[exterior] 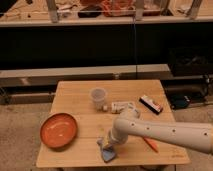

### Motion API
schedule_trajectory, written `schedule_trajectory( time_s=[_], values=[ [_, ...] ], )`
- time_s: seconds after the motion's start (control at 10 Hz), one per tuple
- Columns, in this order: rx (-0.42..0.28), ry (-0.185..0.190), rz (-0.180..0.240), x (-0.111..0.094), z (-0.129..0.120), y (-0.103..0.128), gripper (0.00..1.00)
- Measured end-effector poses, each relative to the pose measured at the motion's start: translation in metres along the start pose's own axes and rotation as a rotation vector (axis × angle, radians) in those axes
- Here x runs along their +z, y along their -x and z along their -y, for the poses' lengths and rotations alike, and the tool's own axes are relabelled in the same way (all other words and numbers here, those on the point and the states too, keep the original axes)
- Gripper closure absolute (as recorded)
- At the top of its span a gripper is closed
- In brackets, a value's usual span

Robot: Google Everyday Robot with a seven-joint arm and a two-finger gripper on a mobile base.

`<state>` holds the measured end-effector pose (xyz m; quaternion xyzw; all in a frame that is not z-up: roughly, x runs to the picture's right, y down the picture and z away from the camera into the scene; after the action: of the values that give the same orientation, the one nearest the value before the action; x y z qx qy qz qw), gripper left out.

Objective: Wipe the white sponge on the table

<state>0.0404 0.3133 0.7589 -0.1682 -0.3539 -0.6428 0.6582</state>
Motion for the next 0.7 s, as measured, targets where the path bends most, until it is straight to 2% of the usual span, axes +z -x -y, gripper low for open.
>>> schedule_trajectory(
  time_s=[0.1, 0.4, 0.7],
  values=[
    [0.024, -0.004, -0.014, -0.007, -0.016, 0.009, 1.00],
    [0.079, -0.013, -0.044, -0.021, -0.041, 0.016, 1.00],
    [0.168, -0.002, -0.070, -0.032, -0.078, 0.006, 1.00]
  ],
)
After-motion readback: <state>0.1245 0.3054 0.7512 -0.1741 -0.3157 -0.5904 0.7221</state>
